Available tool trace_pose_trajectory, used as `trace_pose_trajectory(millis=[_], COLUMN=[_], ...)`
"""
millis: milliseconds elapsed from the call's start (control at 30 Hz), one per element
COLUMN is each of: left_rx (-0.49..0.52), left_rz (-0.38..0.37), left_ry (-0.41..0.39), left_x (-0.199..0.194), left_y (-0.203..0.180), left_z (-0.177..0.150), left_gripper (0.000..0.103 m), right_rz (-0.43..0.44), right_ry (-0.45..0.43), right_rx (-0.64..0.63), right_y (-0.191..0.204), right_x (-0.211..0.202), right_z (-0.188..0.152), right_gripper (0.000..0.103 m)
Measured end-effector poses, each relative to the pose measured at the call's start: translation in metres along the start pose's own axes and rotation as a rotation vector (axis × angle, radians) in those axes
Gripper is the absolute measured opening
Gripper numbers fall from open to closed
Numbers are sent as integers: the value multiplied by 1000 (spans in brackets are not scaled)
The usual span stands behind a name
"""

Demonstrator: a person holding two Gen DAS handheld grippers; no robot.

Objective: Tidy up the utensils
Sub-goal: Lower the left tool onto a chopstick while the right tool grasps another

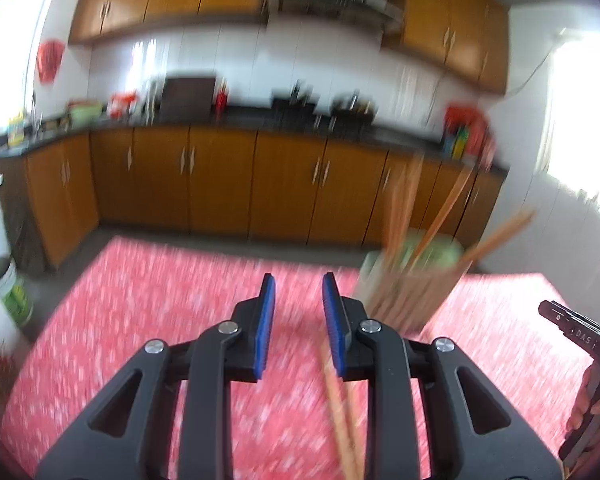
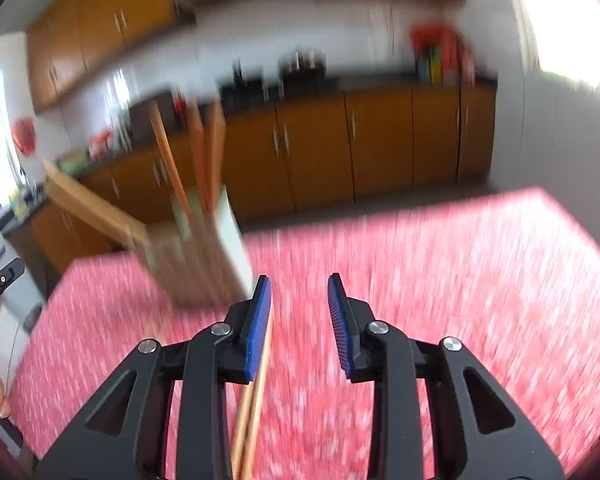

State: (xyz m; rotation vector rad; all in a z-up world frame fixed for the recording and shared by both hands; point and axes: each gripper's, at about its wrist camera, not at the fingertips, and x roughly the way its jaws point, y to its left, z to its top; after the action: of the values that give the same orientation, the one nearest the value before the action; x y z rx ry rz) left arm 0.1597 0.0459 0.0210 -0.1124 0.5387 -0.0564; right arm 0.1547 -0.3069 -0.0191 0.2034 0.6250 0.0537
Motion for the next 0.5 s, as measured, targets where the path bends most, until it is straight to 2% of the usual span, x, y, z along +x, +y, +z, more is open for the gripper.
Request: trace_pose_trajectory(millis=[67,133,233,433,500], left_rx=[-2,-27,-61,-57,-50], left_rz=[0,-24,-57,-102,-113], left_ry=[76,163,236,293,303], left_x=[14,30,44,54,56], left_y=[6,11,14,3,-4], left_z=[-21,-45,-69,-91,-92], left_gripper=[25,25,25,25,25], right_rz=[42,84,108,99,96], right_ry=[96,178,235,269,266], right_rx=[22,35,23,-23,-38], right_y=[-2,2,13,26,25], right_x=[22,41,53,63,62], right_z=[-26,-53,-77,-88,-94], right_gripper=[22,20,19,18,15])
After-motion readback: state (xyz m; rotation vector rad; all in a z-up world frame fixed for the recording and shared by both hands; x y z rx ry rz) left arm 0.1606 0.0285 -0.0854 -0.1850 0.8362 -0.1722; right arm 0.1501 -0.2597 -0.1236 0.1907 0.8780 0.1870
